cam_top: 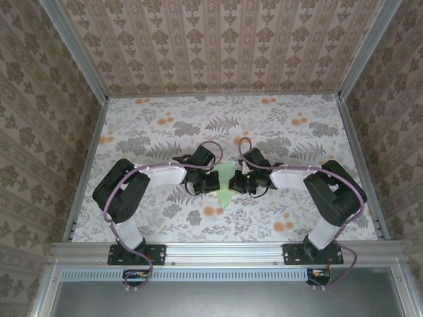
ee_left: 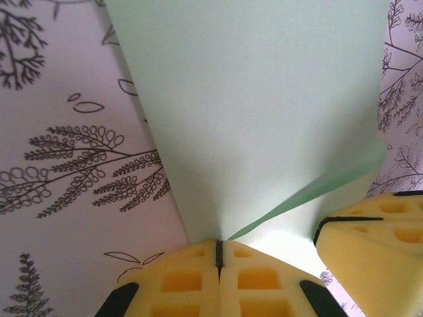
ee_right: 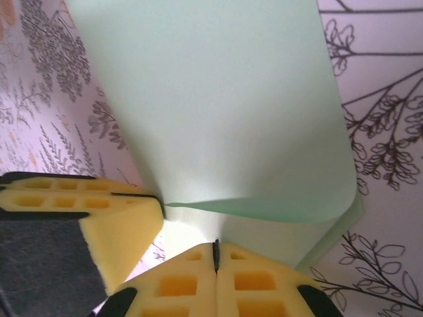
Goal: Fold a paper plane with a square sheet of paper (pick it up from the middle)
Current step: Third fold the triangle at the center of the table.
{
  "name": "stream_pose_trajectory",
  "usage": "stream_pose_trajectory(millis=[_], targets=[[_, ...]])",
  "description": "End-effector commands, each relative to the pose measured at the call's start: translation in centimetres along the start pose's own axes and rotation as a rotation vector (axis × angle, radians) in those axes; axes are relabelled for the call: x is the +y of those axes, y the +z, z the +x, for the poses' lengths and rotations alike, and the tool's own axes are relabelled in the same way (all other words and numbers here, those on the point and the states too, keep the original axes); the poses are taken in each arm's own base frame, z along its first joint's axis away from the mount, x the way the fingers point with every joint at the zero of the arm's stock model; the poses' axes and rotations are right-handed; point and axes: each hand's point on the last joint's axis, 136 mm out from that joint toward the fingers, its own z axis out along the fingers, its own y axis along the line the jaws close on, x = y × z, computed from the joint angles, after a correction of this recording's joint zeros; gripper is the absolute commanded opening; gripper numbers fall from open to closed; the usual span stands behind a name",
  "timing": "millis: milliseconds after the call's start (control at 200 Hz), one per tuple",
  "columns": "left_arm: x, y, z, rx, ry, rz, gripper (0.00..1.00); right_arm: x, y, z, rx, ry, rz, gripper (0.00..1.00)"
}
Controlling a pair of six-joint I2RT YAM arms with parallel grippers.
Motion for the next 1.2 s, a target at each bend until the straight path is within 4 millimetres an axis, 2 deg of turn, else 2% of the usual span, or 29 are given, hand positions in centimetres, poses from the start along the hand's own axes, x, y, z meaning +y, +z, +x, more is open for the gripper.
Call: stream_pose_trajectory(millis=[0,255,505,600,715,915,1195], targets=[[3.1,1.2,1.1,0.042,-0.004,-0.123,0.00,-2.1,0.3,0.7,0.017,-0.018,0.067,0.02],[2.2,0.7,0.3,0.024,0.024,-0.111,0.00,-4.6,0.5,1.4,0.010,0.019,0.135,0.02],[-1.1,-1.9,-1.3,-0.054,0.065,-0.029,0.00,-6.5,0.7,2.0,-0.004,0.089,0.194,0.02],[-2.0,-3.1,-1.1,-0.107,0.044,-0.011,0.07,-7.3,0.7,2.2,-0.014,0.120,0.213,0.02],[-3.1,-3.7,0.4,-0.157,0.020,0.035,0.15,-8.1,0.8,2.4,-0.025,0.161,0.232,0.02],[-4.7,-2.8,2.4,-0.149,-0.017,0.120,0.16,-8.7,0.8,2.7,-0.030,0.199,0.248,0.01],[-4.2,-0.5,3.7,-0.086,-0.047,0.115,0.11,-8.9,0.9,2.9,-0.025,0.214,0.250,0.01]])
